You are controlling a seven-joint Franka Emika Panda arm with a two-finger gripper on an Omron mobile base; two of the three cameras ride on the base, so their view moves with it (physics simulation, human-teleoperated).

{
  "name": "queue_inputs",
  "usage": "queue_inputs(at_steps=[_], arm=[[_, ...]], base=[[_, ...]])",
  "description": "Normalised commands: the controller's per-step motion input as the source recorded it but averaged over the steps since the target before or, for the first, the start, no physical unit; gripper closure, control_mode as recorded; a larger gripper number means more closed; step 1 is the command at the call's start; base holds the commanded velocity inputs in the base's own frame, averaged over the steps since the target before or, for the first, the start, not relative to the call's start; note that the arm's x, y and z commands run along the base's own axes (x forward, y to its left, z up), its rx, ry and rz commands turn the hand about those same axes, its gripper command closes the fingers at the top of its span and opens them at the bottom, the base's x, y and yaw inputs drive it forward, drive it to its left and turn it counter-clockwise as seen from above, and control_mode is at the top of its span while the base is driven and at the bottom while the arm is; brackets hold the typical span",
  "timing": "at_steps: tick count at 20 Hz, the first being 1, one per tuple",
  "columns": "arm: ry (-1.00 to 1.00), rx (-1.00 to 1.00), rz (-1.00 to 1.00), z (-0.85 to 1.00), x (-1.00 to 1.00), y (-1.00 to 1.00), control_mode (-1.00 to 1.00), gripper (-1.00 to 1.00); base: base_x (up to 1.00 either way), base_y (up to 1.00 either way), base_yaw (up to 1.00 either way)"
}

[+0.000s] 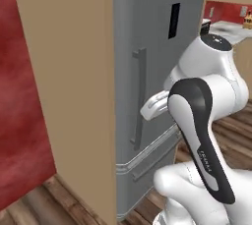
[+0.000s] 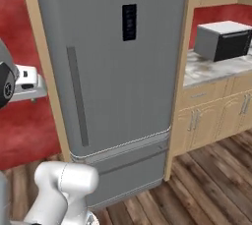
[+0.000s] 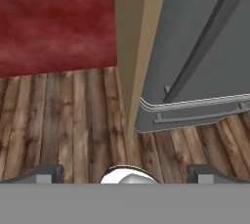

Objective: Move the hot dog bun to the plate on the dining table and place the condiment next to that plate. Then navigate to the fridge and take the sausage and place it on the plate as well.

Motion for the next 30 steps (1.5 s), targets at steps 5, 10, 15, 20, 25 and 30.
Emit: queue_inputs(at_steps=[5,10,15,20,25,30], arm=[[0.0,0.0,0.0,0.0,0.0,0.0,1.0,-1.0],[0.0,0.0,0.0,0.0,0.0,0.0,1.0,-1.0],[0.0,0.0,0.0,0.0,0.0,0.0,1.0,-1.0],[0.0,0.0,0.0,0.0,0.06,0.0,-1.0,-1.0],[-0.12,0.05,0.0,-0.02,0.52,-0.27,-1.0,-1.0],[-0.24,0.12,0.0,-0.09,0.68,-0.31,-1.0,-1.0]], base=[[-0.27,0.4,-0.46],[0.1,0.06,-0.31],[0.33,0.0,-0.04],[0.1,0.0,0.0],[0.0,0.0,0.0],[0.0,0.0,0.0]])
